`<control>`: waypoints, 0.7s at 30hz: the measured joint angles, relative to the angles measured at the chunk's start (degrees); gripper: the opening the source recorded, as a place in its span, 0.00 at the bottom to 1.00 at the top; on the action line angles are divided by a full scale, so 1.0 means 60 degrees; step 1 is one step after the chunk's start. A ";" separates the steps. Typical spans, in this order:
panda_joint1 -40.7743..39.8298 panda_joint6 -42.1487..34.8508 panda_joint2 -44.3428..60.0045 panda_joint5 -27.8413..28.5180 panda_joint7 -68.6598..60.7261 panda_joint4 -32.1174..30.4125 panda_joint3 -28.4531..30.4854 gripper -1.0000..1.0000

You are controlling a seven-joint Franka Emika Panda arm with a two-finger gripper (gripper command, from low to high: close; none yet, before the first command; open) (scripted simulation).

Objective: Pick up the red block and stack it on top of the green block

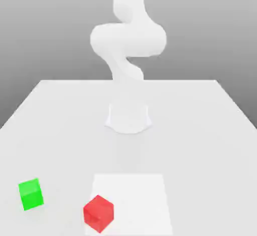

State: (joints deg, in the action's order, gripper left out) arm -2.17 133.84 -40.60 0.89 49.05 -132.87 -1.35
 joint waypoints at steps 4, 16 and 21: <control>-0.0530 0.0565 0.1447 0.0285 0.0909 -0.0299 -0.0305 0.50; -0.1487 0.2193 0.5617 0.0927 0.3411 -0.1160 -0.0537 0.50; -0.1732 0.2898 0.7309 0.0696 0.4095 -0.1528 -0.0464 0.50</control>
State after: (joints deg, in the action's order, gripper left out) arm -12.57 151.23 3.26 5.07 73.62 -142.04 -4.14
